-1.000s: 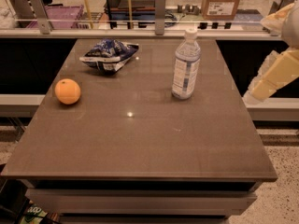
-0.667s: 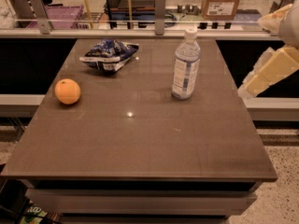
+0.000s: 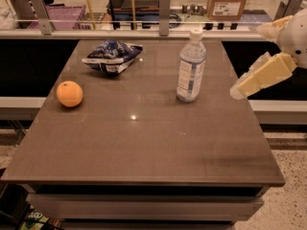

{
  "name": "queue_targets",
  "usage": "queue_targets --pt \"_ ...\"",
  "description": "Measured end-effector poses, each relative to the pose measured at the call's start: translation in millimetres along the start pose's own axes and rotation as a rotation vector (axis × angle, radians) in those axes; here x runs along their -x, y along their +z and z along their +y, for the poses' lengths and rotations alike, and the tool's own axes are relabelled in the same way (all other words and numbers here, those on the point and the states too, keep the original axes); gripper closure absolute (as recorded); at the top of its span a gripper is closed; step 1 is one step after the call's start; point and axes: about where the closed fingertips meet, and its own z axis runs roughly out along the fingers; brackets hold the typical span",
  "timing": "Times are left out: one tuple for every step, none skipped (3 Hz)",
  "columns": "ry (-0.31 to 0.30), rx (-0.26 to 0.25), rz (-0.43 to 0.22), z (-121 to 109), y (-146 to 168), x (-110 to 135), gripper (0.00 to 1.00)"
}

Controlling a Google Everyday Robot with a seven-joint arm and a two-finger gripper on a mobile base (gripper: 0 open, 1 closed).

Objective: Knock blue plastic bottle over

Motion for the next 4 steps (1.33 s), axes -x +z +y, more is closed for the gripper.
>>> queue_targets --pt "0.061 -0.004 -0.091 7.0 17.1 8.2 0.00" --pt "0.120 -0.019 -0.156 13.5 32.3 20.3 0.00" --pt "0.183 -0.039 -0.204 14.0 41.6 26.5 0.00" --pt "0.182 -0.039 -0.204 14.1 41.5 26.6 0.00"
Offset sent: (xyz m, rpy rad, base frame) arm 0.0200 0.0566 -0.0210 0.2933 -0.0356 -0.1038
